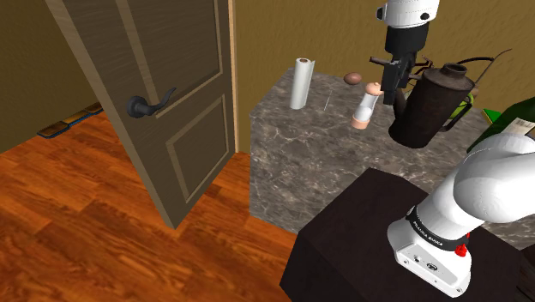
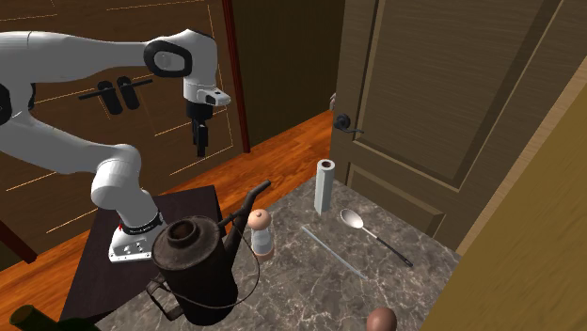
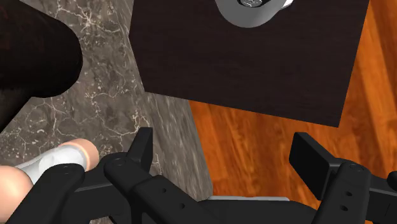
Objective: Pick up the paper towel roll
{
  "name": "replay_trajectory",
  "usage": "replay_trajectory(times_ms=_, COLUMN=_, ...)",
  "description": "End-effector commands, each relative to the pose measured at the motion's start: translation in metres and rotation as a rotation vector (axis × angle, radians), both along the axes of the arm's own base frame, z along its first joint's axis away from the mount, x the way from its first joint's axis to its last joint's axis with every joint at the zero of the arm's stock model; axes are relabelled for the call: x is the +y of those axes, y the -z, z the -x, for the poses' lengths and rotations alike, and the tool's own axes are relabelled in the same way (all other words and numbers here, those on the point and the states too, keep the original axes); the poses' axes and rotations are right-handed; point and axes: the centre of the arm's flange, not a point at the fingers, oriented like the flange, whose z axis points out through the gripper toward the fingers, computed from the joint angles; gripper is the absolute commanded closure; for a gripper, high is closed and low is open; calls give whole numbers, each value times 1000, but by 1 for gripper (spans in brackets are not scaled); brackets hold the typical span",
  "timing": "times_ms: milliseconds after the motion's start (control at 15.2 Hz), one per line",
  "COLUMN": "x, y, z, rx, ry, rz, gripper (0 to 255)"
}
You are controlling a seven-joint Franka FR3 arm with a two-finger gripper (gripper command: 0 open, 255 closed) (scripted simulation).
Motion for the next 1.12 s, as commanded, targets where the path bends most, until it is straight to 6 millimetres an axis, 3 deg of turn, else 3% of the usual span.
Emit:
replay_trajectory(times_ms=0, x=0, y=0, z=0, rx=0, ry=0, rz=0, gripper=0)
replay_trajectory(times_ms=1056, x=-77, y=21, z=-200, rx=-5, ry=-3, rz=-103, gripper=0)
